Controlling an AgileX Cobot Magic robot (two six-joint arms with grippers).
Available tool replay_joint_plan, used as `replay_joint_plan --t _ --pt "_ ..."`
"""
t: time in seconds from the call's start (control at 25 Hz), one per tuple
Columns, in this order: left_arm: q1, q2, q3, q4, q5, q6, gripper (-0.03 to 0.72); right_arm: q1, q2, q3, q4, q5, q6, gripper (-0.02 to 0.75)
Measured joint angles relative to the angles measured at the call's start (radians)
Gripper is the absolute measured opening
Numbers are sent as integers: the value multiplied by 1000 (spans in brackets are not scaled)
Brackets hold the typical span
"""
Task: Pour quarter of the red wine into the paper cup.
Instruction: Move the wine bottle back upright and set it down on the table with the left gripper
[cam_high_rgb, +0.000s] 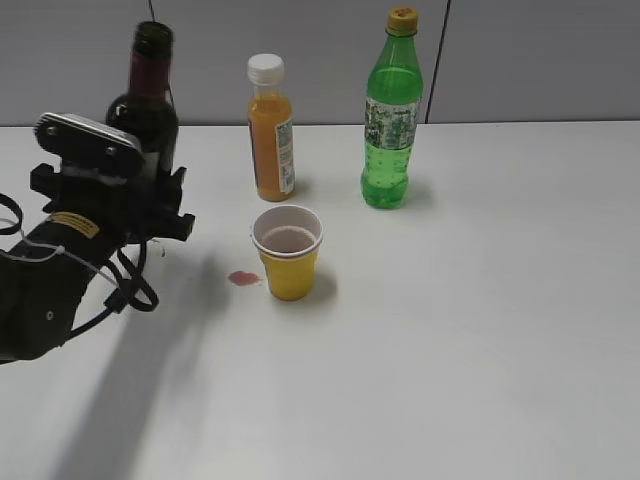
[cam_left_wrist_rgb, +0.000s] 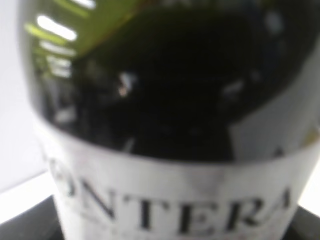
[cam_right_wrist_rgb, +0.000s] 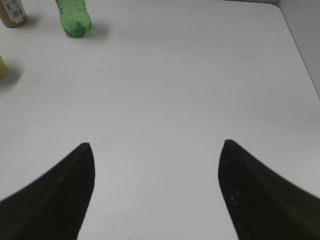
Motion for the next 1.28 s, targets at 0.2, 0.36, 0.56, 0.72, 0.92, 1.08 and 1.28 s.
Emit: replay_joint_plan --t 0.2,0.36,0.56,0.72,0.92,1.08,1.28 --pt "123 0 0 132 1 -253 532 0 0 0 0 0 0 585" --pt "234 0 -20 329 40 -447 532 0 0 0 0 0 0 585" --pt "360 0 -88 618 141 -589 532 0 0 0 0 0 0 585" --pt "397 19 -135 719 158 -634 532 0 0 0 0 0 0 585" --pt "407 93 -162 739 108 -639 531 0 0 0 0 0 0 585" --pt "403 154 -168 755 21 -639 531 0 0 0 0 0 0 585" --pt "385 187 -169 793 3 -612 531 0 0 0 0 0 0 585"
